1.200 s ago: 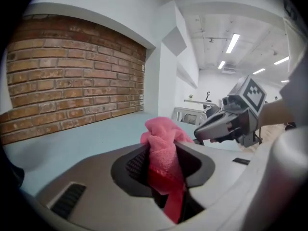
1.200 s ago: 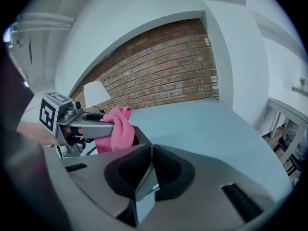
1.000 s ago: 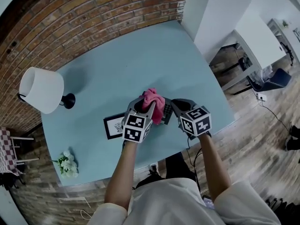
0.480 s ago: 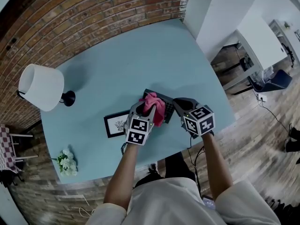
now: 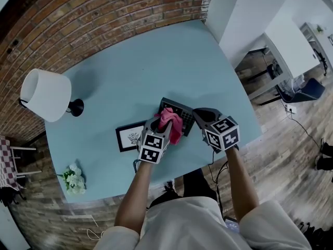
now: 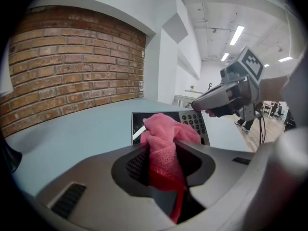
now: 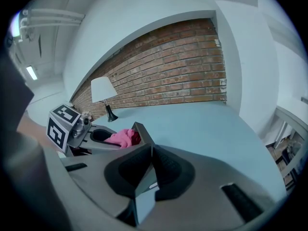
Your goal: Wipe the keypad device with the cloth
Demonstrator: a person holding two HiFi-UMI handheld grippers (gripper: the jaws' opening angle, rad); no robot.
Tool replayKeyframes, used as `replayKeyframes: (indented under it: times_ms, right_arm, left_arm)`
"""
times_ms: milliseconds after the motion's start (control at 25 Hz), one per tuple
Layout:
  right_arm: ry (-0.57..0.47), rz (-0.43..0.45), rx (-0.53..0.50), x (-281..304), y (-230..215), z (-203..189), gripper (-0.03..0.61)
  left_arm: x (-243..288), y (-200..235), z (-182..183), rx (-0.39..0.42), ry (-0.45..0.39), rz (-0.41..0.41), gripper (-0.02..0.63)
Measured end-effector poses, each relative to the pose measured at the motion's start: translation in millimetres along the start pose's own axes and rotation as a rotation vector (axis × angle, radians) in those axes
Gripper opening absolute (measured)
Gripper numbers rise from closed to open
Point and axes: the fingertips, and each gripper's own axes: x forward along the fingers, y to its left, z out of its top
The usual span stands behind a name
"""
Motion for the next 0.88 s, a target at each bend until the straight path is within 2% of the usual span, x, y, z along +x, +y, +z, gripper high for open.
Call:
replayKeyframes:
  times_ms: [520,640,760,880]
  right_arm:
    - [-0.016,-0.021,0.022,0,-1,0,0.043]
    - [-0.02,-0.032,0.022,0,-2,-1,0.043]
    - [-0.026,-0.043,0.025,-2,-1,0,0.042]
    - [-0.051,-0.05,0.058,-4,-4,0,0.043]
  left_arm:
    - [-5,-6,-50,-0.049,0.096,-0.006,0.158]
    - [-10,-9,-51,-0.047,0.11,0.0,0.158]
    - [-16,-13,-33,-0.042,0.053,0.002,0.156]
    - [-21,-16,6,-0.02,-0.045,-0.007,0.156]
